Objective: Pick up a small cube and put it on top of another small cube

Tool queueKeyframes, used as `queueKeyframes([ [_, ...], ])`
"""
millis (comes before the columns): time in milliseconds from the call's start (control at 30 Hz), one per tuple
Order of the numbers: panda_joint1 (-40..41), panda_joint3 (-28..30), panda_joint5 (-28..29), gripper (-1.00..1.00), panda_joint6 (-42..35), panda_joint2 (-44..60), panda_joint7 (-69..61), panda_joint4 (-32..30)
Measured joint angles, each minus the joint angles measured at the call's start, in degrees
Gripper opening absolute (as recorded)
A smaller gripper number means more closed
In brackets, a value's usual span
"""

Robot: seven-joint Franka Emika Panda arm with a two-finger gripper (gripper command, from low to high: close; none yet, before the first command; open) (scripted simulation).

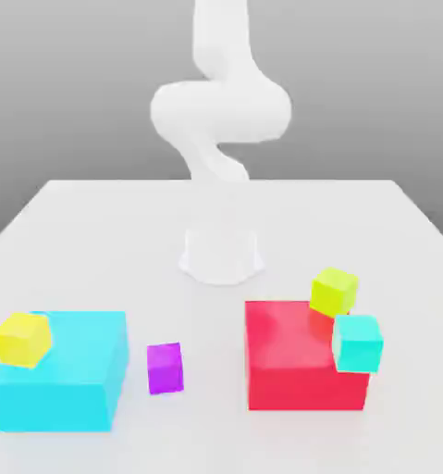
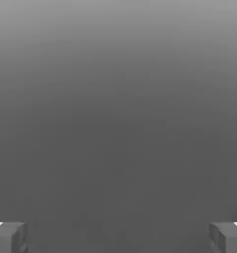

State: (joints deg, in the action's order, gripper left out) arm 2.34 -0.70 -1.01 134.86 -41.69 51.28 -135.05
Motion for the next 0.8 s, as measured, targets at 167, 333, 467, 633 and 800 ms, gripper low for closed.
queueKeyframes([
  [167,4.75,-1.82,-1.79,0.0,6.43,8.69,11.65,-6.8],
  [333,9.21,-3.93,-3.02,0.0,12.62,17.03,23.22,-13.35],
  [467,12.57,-5.5,-3.38,0.0,17.59,23.71,32.92,-18.59],
  [633,16.52,-6.98,-2.63,0.0,23.84,32.1,45.96,-25.15],
  [800,19.19,-6.61,0.66,0.0,30.46,40.84,58.77,-30.41],
])
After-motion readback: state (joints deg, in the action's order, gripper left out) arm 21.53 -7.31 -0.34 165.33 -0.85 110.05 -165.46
